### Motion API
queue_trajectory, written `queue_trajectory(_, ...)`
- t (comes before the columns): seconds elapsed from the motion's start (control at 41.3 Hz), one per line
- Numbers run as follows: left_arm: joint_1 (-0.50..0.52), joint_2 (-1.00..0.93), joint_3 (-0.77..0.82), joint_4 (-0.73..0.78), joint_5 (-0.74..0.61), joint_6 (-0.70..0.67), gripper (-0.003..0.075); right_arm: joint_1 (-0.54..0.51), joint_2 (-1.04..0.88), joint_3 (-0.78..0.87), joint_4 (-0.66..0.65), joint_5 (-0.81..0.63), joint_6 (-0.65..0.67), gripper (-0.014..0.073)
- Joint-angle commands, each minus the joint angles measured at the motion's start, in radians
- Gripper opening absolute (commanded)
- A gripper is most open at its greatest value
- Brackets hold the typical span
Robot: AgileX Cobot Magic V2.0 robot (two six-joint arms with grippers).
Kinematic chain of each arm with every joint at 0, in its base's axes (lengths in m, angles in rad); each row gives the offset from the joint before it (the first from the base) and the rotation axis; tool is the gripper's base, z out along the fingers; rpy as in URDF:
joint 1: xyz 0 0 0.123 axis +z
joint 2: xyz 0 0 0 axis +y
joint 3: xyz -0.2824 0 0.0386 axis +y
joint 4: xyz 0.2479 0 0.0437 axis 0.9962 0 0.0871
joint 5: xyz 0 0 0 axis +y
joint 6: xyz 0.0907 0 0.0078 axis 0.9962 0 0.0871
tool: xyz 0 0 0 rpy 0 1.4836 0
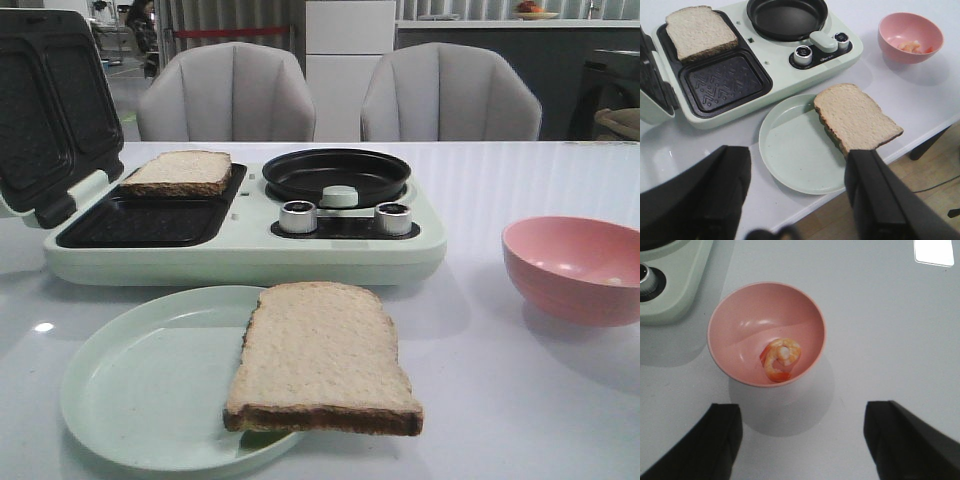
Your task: Make breakfast with bread and shrimp
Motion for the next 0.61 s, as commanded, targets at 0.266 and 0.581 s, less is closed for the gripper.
queue_trajectory(0.266, -0.007, -0.076, 0.052, -0.024, -0.061, -0.003, 0.036, 0.0, -0.001, -0.026, 0.017, -0.086, 0.0, 0.0615)
queue_trajectory(0.581, -0.007, -0.076, 0.052, -0.022, -0.068, -0.003, 0.0262, 0.004, 0.142, -0.085, 0.19, 0.064, -0.031, 0.057)
